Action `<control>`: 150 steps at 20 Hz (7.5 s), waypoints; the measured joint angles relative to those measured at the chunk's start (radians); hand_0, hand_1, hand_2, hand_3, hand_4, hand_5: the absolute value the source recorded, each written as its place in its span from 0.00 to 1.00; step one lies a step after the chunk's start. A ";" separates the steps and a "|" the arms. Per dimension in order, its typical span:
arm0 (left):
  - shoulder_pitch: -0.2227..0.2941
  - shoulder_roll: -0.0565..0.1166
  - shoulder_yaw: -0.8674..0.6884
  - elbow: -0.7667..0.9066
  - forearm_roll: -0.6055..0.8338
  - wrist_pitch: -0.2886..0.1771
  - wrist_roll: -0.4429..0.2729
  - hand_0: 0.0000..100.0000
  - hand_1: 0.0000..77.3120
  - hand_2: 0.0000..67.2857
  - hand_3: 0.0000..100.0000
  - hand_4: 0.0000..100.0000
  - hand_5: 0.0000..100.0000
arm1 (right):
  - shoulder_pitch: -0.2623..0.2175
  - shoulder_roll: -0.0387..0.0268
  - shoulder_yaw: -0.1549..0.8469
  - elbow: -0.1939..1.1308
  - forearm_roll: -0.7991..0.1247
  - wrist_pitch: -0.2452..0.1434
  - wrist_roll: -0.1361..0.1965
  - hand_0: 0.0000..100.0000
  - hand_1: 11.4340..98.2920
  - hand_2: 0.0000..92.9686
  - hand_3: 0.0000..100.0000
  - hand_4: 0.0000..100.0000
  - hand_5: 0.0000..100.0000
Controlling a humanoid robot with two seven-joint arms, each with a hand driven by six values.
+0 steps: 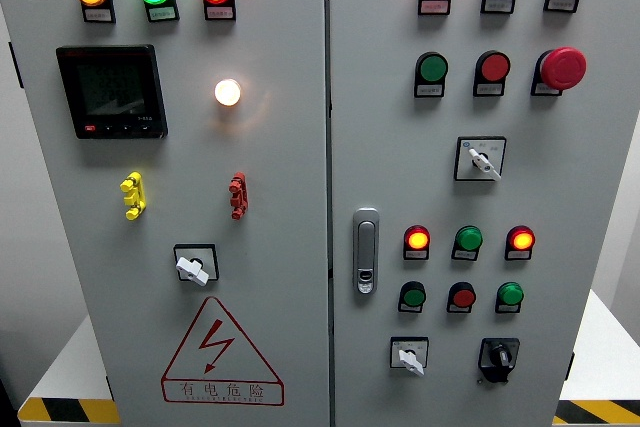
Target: Trip black knob to open circuit
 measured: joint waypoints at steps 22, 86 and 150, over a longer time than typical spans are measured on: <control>0.001 0.000 0.000 0.000 0.000 0.000 0.000 0.00 0.00 0.29 0.26 0.10 0.09 | 0.051 0.0000 0.860 -0.020 -0.829 0.210 -0.071 0.00 0.25 0.02 0.09 0.02 0.12; -0.001 0.000 0.000 0.000 0.000 0.000 0.000 0.00 0.00 0.29 0.26 0.10 0.09 | 0.022 0.0096 1.297 1.480 -1.198 0.079 0.120 0.91 0.58 0.00 0.77 0.88 1.00; 0.000 0.000 0.000 0.000 0.000 0.000 0.000 0.00 0.00 0.29 0.26 0.10 0.09 | 0.248 0.0230 1.232 1.400 -1.100 0.068 0.046 1.00 0.67 0.00 0.84 0.98 1.00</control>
